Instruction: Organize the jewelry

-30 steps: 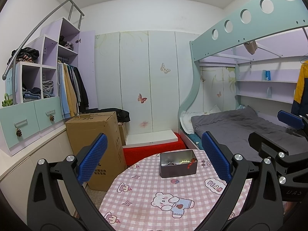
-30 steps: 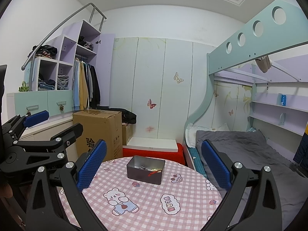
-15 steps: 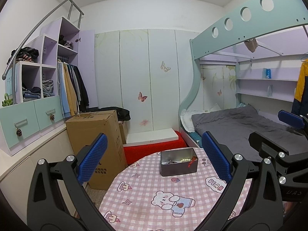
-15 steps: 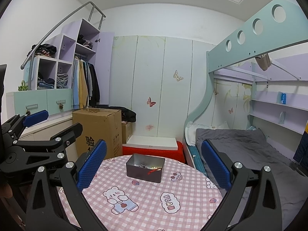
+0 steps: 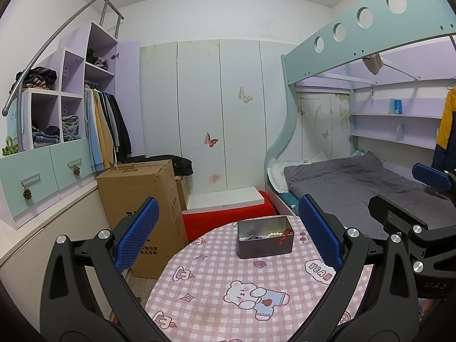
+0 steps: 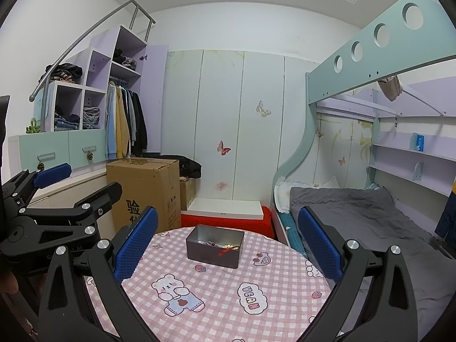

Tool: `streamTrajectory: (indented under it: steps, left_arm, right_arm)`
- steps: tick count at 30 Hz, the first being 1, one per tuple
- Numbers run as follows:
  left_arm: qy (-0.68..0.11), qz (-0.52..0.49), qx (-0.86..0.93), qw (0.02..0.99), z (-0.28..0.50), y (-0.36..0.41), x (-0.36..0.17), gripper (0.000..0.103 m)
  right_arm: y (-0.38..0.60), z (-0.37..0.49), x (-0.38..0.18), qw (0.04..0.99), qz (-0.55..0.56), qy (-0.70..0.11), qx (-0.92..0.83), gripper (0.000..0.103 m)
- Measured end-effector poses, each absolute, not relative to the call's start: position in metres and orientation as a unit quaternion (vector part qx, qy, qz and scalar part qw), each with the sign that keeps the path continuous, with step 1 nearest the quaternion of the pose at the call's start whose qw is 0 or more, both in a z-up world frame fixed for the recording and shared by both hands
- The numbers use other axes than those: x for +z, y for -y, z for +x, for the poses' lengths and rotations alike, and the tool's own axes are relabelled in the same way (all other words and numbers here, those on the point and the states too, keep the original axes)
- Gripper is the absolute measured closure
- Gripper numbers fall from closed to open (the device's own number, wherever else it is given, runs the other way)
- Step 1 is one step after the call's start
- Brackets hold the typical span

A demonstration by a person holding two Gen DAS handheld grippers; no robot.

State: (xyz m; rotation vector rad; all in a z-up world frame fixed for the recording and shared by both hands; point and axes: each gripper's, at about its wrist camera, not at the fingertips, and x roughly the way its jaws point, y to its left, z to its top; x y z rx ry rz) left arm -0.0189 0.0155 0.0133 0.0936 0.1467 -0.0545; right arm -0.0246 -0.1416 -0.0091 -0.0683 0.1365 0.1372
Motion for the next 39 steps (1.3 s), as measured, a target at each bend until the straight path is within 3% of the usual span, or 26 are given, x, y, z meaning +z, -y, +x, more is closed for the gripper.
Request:
streamTrajectory:
  steps: [17, 29, 39]
  left_arm:
    - [-0.106, 0.053, -0.027, 0.993, 0.01, -0.01, -0.002, 0.007]
    - [-0.179, 0.06, -0.028, 0.982, 0.061, 0.0, -0.04, 0.007]
    - [-0.33, 0.065, -0.031, 0.941, 0.126, 0.012, -0.116, 0.007]
  right_arm:
    - [0.146, 0.002, -0.022, 0.993, -0.028, -0.098, 0.067, 0.008]
    - [0.153, 0.046, -0.056, 0.984, -0.02, -0.164, 0.061, 0.008]
    - [0.156, 0.103, -0.117, 0.95, -0.05, -0.301, 0.06, 0.008]
